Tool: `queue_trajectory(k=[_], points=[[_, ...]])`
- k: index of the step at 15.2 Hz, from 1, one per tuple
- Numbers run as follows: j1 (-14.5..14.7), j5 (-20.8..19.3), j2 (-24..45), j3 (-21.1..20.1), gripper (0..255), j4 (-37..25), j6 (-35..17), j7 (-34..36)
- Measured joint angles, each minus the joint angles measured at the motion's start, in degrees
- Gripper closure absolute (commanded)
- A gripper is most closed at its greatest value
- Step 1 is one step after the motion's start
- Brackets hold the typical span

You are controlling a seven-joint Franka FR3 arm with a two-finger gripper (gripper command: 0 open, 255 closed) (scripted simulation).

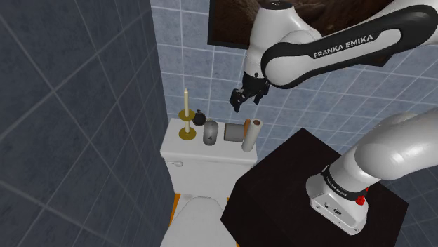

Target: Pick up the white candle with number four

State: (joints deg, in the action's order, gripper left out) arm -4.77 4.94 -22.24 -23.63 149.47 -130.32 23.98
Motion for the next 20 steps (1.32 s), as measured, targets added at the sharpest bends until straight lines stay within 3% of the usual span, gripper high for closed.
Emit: queue_trajectory(k=[5, 10, 14, 20], points=[[-4.1, -6.77, 11.36, -5.21, 0, -1.98, -9.01, 12.24], [-6.75, -22.63, 26.85, -7.01, 0, -7.41, -15.99, 30.41], [-3.55, -35.22, 38.25, -2.43, 0, -13.61, -18.29, 44.02], [3.12, -44.32, 51.74, 4.91, 0, -24.2, -19.28, 56.83]])
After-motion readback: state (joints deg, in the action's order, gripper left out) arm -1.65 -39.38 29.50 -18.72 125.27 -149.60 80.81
